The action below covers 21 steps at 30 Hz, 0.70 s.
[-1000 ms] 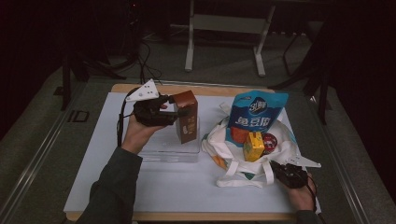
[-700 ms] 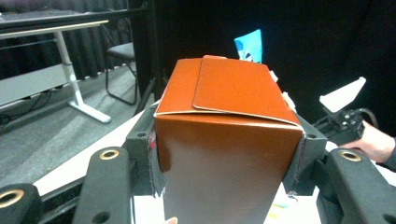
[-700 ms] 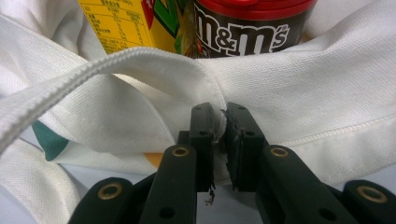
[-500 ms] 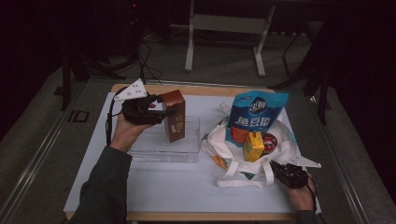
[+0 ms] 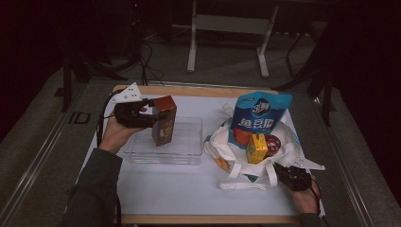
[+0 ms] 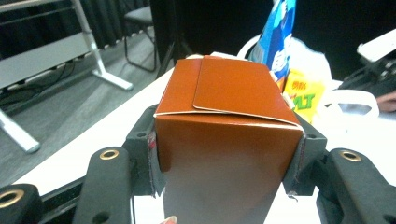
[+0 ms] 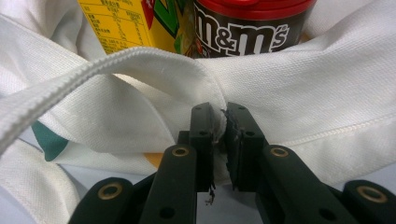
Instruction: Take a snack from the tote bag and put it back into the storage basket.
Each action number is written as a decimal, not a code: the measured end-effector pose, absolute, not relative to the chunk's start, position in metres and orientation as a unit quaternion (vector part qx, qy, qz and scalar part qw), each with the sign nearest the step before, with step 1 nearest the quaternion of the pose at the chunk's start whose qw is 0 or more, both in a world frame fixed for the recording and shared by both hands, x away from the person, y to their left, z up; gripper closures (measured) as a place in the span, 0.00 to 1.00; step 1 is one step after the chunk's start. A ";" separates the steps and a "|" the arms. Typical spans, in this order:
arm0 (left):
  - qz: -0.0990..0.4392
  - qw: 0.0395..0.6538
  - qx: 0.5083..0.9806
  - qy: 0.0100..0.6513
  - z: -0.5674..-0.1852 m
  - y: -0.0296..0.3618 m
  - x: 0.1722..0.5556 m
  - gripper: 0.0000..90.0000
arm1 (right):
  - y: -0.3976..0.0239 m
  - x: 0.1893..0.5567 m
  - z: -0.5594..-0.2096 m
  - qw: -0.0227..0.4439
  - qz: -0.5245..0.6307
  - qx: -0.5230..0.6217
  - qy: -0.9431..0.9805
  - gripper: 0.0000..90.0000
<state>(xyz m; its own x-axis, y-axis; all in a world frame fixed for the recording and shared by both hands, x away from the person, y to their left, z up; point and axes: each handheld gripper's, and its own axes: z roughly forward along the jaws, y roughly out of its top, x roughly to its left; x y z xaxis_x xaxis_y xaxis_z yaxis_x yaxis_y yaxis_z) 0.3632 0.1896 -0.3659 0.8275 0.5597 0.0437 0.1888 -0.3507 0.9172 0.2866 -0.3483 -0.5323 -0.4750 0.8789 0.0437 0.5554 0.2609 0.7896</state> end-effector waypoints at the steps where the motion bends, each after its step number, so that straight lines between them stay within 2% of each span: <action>1: 0.178 0.518 0.803 0.235 -0.367 0.191 0.363 0.48 | -0.348 0.287 -0.532 0.209 0.388 0.468 0.766 0.90; 21: 0.165 0.465 0.833 0.251 -0.382 0.211 0.369 0.48 | -0.348 0.286 -0.532 0.209 0.388 0.469 0.765 0.90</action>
